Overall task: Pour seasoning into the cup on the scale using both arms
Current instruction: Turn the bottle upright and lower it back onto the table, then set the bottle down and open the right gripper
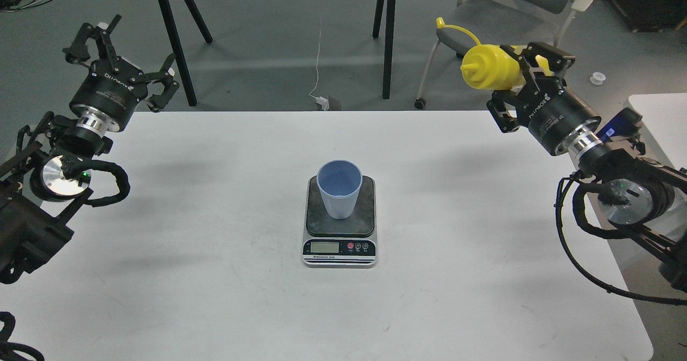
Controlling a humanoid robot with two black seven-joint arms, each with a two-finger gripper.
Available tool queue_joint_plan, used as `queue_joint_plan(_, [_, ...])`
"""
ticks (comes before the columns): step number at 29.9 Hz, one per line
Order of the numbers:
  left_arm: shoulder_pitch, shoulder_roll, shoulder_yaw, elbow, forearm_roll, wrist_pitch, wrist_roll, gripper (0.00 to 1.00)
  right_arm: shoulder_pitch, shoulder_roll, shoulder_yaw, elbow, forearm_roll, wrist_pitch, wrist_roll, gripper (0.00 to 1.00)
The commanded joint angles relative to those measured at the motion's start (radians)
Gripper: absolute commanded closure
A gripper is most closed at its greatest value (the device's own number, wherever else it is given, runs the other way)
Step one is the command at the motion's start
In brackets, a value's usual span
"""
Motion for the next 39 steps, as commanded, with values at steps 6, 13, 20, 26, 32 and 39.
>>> queue_joint_plan(6, [-0.001,0.009,0.006,-0.002,0.003,0.000,0.000,0.01,-0.239,0.123,0.211,-0.005,0.240,0.139,0.007,0.63])
queue_joint_plan(13, [-0.001,0.007,0.011,-0.012,0.006,0.000,-0.001,0.01,-0.442,0.370,0.435,0.003,0.277,0.211,-0.001,0.63])
queue_joint_plan(20, [-0.003,0.012,0.012,-0.011,0.009,0.000,0.005,0.01,-0.559,0.480,0.490,-0.052,0.285,0.357,-0.002,0.62])
queue_joint_plan(26, [-0.003,0.012,0.015,-0.012,0.012,0.000,0.006,0.01,-0.605,0.549,0.492,-0.150,0.426,0.390,0.004,0.60])
queue_joint_plan(32, [-0.003,0.012,0.017,-0.012,0.014,0.000,0.006,0.01,-0.608,0.563,0.478,-0.223,0.447,0.390,-0.001,0.60])
queue_joint_plan(39, [-0.001,0.010,0.017,-0.015,0.014,0.000,0.006,0.01,-0.588,0.600,0.470,-0.270,0.443,0.390,-0.010,0.56])
